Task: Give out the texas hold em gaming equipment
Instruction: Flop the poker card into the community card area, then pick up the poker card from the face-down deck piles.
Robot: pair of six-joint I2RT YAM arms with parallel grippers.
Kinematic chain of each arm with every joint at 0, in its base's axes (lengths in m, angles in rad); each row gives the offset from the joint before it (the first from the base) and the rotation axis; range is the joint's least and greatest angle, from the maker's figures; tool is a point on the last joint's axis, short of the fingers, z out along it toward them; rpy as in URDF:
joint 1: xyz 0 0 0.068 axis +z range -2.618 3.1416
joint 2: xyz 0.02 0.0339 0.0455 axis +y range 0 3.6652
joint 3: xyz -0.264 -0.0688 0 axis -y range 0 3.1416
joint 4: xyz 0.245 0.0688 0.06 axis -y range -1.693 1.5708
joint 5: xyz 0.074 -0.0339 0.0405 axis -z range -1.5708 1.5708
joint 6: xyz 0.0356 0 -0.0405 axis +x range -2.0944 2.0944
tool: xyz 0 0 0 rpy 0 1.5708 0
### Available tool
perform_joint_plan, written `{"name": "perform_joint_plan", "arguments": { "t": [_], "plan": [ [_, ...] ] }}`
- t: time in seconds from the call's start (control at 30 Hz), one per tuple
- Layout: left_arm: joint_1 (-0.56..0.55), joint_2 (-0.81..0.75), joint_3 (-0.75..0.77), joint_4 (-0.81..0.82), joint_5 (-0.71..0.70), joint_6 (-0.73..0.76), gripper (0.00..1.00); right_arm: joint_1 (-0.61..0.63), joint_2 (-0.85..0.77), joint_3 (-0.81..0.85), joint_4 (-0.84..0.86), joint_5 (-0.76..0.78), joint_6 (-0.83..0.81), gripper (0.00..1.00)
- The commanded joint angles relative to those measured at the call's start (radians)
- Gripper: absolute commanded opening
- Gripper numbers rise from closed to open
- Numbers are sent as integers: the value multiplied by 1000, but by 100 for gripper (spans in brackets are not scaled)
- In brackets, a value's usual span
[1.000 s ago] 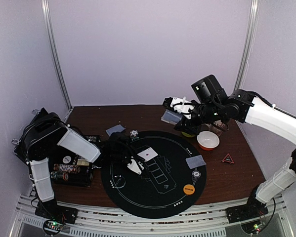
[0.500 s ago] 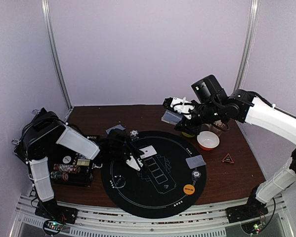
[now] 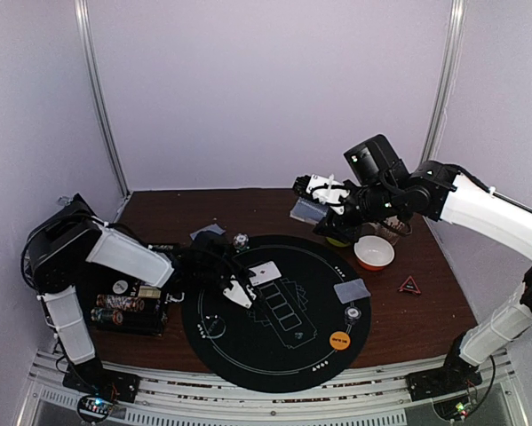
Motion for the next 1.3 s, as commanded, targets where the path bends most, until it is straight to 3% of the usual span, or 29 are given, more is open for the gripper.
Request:
{"name": "perform_joint_plan", "arguments": {
  "t": [0.0,0.17,0.3,0.37,0.47,0.53,0.6,0.67,0.83,0.97,1.27],
  "plan": [
    [-23,-128,-23,13,74,-188,46,-5,-34,3,0,-12,2,50],
    [-23,-278,-43,133,138,-453,51,-5,-34,2,9,-29,0,50],
    [-21,-377,5,182,70,-878,60,-4,-30,0,12,-33,0,50],
    [-16,-396,79,122,63,-1102,69,-5,-33,-3,17,-39,0,51],
    [8,-379,213,0,202,-1403,74,-5,-32,-5,27,-48,-1,51],
    [28,-338,311,-66,338,-1548,82,-4,-25,0,29,-50,-2,51],
    [38,-289,419,-171,381,-1660,84,-2,-18,3,31,-57,0,51],
    [48,-246,489,-231,432,-1730,84,0,-14,3,33,-63,2,51],
    [58,-203,524,-199,596,-1819,84,3,-5,4,40,-66,2,51],
    [62,-147,592,-276,617,-1829,76,10,5,10,39,-66,2,51],
    [63,-116,601,-242,628,-1842,78,36,31,21,35,-40,-5,51]
  ]
}}
